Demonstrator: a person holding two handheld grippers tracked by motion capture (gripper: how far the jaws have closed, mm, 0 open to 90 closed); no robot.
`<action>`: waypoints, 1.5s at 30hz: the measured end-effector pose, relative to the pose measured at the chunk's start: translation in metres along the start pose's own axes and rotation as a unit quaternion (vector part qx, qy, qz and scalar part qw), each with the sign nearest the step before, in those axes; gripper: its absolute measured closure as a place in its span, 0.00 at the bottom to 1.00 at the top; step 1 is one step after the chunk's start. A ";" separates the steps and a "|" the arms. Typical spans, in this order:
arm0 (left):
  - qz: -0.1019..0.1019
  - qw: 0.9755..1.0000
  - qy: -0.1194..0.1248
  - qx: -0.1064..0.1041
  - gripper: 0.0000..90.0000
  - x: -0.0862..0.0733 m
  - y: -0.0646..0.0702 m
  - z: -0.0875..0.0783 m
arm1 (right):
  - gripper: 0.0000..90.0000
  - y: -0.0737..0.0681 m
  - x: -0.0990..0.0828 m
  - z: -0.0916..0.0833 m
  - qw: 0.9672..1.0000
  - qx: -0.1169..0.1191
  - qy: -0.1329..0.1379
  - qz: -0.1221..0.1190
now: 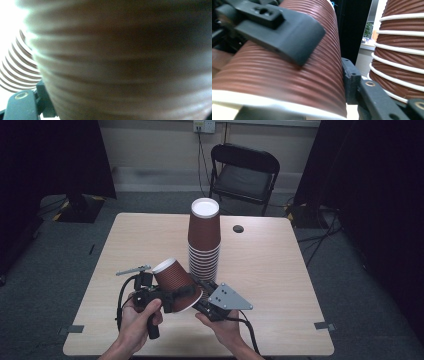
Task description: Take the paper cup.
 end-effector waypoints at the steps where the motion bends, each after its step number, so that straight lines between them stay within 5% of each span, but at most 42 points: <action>1: -0.001 1.000 0.003 -0.001 0.14 0.000 0.000 0.001 | 0.81 0.000 0.000 0.000 1.000 0.000 0.001 0.000; 6: 0.035 0.999 0.015 -0.013 0.12 0.000 0.001 0.001 | 0.90 0.002 0.000 -0.002 1.000 -0.004 0.001 -0.002; 15: 0.043 0.999 0.011 -0.032 0.10 0.004 -0.002 -0.002 | 0.93 0.003 0.003 -0.004 1.000 0.000 -0.001 -0.006; 22: 0.070 0.997 0.008 -0.031 0.08 0.006 -0.002 -0.005 | 0.94 0.004 0.004 -0.010 1.000 0.009 -0.009 -0.018; 32: 0.073 0.997 0.006 -0.028 0.07 0.007 -0.004 -0.007 | 0.94 0.005 0.003 -0.015 1.000 0.007 -0.019 -0.019; 34: 0.060 0.997 0.003 -0.037 0.10 0.010 -0.006 -0.008 | 0.94 0.006 0.002 -0.016 1.000 0.009 -0.022 -0.019; 39: 0.065 0.997 0.002 -0.033 0.09 0.009 -0.008 -0.009 | 0.94 0.007 0.000 -0.017 0.999 0.011 -0.030 -0.019; 45: 0.100 0.995 0.026 -0.009 0.17 0.013 -0.006 -0.015 | 0.94 0.005 -0.003 -0.025 0.998 0.030 -0.045 -0.028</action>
Point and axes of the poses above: each handheld gripper's, and its own axes: z roughly forward along the jaws, x roughly out of its top, y roughly to its right, the point moved 1 cm from there along z, roughly forward along the jaws, and after that the axes turned 13 degrees about -x, right-handed, at the moved point
